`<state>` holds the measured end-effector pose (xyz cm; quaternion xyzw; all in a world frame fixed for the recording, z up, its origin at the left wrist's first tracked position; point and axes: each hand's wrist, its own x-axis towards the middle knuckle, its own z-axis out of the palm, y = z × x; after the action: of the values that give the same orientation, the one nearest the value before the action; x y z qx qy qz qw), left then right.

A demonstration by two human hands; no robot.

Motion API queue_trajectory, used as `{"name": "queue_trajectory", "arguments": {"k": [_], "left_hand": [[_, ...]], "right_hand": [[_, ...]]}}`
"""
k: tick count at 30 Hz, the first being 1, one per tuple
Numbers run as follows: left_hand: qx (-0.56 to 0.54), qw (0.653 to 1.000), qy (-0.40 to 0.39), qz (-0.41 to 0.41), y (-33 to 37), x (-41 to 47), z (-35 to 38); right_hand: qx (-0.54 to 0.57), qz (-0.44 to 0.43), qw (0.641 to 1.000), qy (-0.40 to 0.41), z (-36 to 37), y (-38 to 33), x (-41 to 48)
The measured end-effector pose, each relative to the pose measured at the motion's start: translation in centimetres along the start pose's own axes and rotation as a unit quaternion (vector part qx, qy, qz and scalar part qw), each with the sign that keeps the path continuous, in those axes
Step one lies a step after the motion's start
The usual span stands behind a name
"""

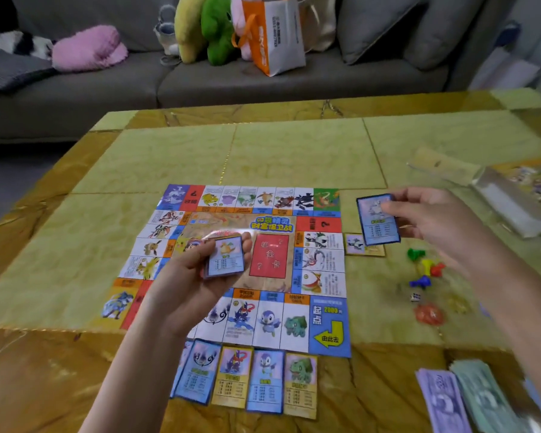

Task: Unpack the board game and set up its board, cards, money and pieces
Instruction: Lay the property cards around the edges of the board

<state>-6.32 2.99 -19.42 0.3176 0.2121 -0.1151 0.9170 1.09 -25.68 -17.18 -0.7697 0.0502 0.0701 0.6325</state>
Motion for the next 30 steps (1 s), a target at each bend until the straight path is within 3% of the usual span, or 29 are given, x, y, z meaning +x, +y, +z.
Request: {"name": "queue_trajectory", "arguments": {"k": [4,11,30], "left_hand": [[0.022,0.998,0.050,0.041,-0.8,1.1,1.4],[0.080,0.992,0.082,0.045,-0.6,2.6,1.7],[0.138,0.981,0.131,0.037,0.0,5.0,1.6]], "right_hand": [[-0.057,0.016,0.998,-0.018,-1.5,0.7,0.8],[-0.141,0.029,0.986,-0.082,-1.4,1.4,2.1],[-0.119,0.049,0.987,-0.100,-1.2,1.7,4.2]]}}
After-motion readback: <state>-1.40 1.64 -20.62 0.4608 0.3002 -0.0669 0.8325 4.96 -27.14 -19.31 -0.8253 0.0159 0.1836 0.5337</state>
